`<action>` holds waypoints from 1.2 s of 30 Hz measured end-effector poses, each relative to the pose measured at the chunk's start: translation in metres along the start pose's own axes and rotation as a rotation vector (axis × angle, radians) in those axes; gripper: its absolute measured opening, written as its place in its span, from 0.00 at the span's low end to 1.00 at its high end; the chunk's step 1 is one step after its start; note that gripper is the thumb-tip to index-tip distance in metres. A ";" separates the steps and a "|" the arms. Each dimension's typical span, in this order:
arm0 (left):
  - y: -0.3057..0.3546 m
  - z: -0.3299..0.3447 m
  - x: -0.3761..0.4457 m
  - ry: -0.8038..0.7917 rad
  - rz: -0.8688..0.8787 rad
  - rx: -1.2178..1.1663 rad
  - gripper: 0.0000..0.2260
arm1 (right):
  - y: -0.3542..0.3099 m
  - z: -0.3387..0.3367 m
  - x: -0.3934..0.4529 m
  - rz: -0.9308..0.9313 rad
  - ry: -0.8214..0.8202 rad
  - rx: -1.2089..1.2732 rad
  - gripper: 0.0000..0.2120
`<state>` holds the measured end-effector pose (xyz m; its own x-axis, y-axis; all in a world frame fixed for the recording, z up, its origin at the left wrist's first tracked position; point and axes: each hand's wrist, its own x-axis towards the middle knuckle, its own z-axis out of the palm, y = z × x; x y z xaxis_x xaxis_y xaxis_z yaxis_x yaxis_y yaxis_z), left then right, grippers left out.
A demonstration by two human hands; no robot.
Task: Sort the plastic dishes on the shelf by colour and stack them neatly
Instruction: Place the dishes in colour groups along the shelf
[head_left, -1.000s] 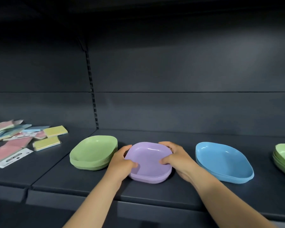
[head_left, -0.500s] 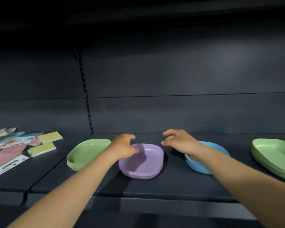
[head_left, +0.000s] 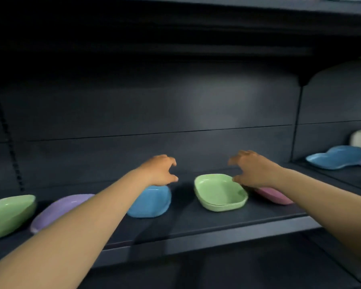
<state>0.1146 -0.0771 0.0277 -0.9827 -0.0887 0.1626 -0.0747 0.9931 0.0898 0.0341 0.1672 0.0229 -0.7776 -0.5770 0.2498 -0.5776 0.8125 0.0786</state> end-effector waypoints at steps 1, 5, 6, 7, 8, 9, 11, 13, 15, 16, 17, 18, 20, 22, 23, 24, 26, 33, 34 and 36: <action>0.023 0.004 0.006 0.002 0.006 -0.021 0.23 | 0.024 -0.001 -0.012 0.015 -0.006 -0.006 0.26; 0.116 0.016 0.027 0.014 0.053 -0.054 0.22 | 0.115 -0.004 -0.059 0.081 -0.015 -0.027 0.27; 0.139 0.018 0.031 0.014 0.069 -0.061 0.22 | 0.136 -0.004 -0.071 0.098 -0.015 -0.020 0.27; 0.162 0.022 0.035 0.014 0.083 -0.069 0.22 | 0.157 -0.004 -0.082 0.112 -0.010 -0.015 0.27; 0.184 0.025 0.040 0.015 0.097 -0.075 0.22 | 0.177 -0.004 -0.094 0.127 -0.005 -0.011 0.27; 0.205 0.029 0.045 0.011 0.109 -0.085 0.22 | 0.196 -0.003 -0.104 0.145 -0.002 -0.005 0.27; 0.245 0.039 0.057 -0.005 0.133 -0.119 0.22 | 0.230 -0.001 -0.125 0.187 -0.007 0.011 0.27; 0.281 0.049 0.067 -0.029 0.153 -0.154 0.22 | 0.263 0.001 -0.144 0.220 -0.018 0.019 0.27; 0.315 0.059 0.078 -0.048 0.173 -0.185 0.22 | 0.293 0.003 -0.160 0.240 -0.016 0.023 0.26; 0.330 0.062 0.085 -0.056 0.182 -0.198 0.22 | 0.308 0.003 -0.167 0.246 -0.005 0.027 0.25; 0.345 0.066 0.091 -0.065 0.189 -0.210 0.22 | 0.322 0.002 -0.174 0.256 0.005 0.037 0.25; 0.359 0.069 0.099 -0.073 0.195 -0.217 0.22 | 0.336 0.002 -0.179 0.266 0.018 0.050 0.24; 0.384 0.075 0.116 -0.088 0.198 -0.228 0.22 | 0.362 0.004 -0.187 0.285 0.033 0.091 0.23; 0.405 0.083 0.137 -0.096 0.194 -0.240 0.22 | 0.386 0.008 -0.190 0.303 0.012 0.146 0.23; 0.415 0.087 0.149 -0.099 0.190 -0.246 0.22 | 0.399 0.011 -0.190 0.312 -0.010 0.165 0.24; 0.424 0.091 0.160 -0.101 0.185 -0.253 0.23 | 0.413 0.016 -0.187 0.321 -0.033 0.173 0.25; 0.443 0.099 0.186 -0.106 0.171 -0.274 0.23 | 0.443 0.021 -0.178 0.323 -0.055 0.167 0.26; 0.482 0.139 0.287 -0.151 0.046 -0.452 0.27 | 0.534 0.040 -0.117 0.281 -0.234 0.204 0.30; 0.485 0.145 0.299 -0.170 0.020 -0.479 0.28 | 0.545 0.046 -0.107 0.280 -0.274 0.213 0.32; 0.492 0.156 0.324 -0.183 -0.026 -0.525 0.30 | 0.564 0.058 -0.089 0.270 -0.358 0.207 0.37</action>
<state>-0.2666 0.3948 -0.0291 -0.9986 -0.0514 -0.0157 -0.0510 0.8153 0.5767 -0.2368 0.6722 -0.0113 -0.9219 -0.3698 -0.1158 -0.3525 0.9243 -0.1461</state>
